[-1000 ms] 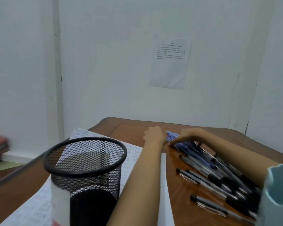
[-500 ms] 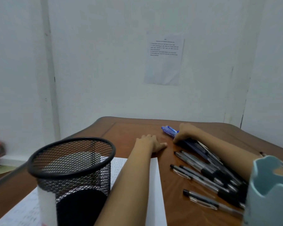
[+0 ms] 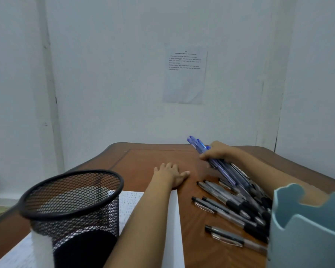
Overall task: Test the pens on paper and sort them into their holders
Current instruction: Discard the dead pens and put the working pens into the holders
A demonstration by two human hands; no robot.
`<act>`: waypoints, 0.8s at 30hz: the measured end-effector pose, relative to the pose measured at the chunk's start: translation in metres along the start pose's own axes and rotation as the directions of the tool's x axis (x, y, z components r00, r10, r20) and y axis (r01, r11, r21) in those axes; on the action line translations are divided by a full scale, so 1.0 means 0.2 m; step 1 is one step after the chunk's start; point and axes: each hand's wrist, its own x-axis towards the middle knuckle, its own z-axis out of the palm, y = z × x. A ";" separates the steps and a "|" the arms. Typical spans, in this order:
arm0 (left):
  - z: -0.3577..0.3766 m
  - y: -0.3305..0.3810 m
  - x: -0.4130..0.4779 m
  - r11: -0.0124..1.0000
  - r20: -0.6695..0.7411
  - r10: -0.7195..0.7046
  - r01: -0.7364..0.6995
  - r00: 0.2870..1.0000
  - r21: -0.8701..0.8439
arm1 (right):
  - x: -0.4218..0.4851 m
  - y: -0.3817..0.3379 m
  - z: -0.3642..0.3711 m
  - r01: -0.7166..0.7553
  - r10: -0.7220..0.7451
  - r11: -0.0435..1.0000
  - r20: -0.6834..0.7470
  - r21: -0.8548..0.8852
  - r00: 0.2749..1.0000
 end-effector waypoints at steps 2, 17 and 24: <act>0.02 0.00 0.00 1.000 -0.030 0.005 -0.005 1.000 -0.008 | 0.01 0.00 -0.01 0.030 -0.027 0.997 -0.039 0.073 0.999; 0.05 -0.03 0.03 0.999 -0.119 0.035 -0.036 0.992 -0.011 | -0.04 -0.11 -0.20 0.368 -0.051 0.732 -0.492 0.574 0.869; -0.02 0.04 0.04 0.881 -0.425 0.028 -0.222 0.905 -0.417 | -0.36 -0.13 -0.46 0.584 -0.133 0.642 -0.678 0.496 0.723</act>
